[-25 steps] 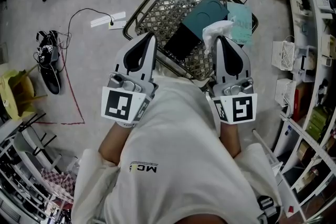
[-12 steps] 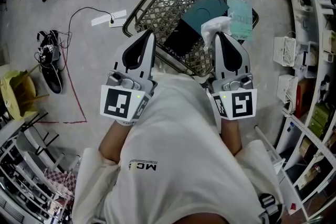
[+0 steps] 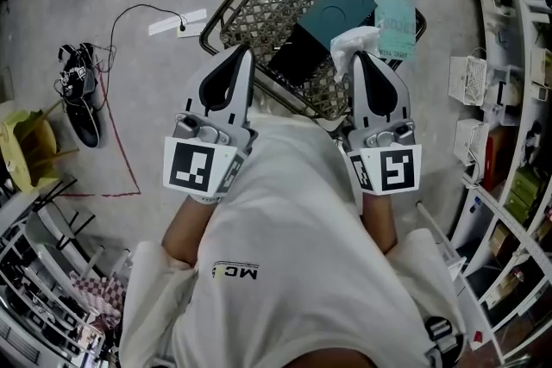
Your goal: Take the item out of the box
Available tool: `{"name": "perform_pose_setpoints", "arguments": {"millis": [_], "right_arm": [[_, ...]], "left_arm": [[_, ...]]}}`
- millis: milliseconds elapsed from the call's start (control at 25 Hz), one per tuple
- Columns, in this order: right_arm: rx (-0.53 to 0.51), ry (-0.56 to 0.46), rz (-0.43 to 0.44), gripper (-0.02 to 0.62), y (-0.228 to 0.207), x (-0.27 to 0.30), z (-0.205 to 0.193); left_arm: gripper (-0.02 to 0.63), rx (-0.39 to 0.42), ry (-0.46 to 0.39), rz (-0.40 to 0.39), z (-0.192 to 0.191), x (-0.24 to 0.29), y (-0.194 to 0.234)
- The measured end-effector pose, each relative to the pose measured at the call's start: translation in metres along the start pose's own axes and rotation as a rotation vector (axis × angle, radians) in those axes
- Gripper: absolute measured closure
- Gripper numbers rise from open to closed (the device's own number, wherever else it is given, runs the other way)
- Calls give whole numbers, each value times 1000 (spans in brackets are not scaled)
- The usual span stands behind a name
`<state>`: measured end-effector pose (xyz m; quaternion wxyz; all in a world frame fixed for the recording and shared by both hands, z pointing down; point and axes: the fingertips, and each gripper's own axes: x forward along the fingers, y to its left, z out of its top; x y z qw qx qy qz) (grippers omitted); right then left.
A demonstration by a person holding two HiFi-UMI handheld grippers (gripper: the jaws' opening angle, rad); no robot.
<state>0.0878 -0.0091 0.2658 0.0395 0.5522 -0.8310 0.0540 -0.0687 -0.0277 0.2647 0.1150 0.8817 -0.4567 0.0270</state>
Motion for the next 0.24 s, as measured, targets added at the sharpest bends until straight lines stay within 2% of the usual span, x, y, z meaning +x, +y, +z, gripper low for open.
{"name": "perform_pose_setpoints", "arguments": {"millis": [240], "right_arm": [[6,-4,1,577,-1,-1,0]], "left_arm": [[581,-5,-1,5,-2,-1,-2]]}}
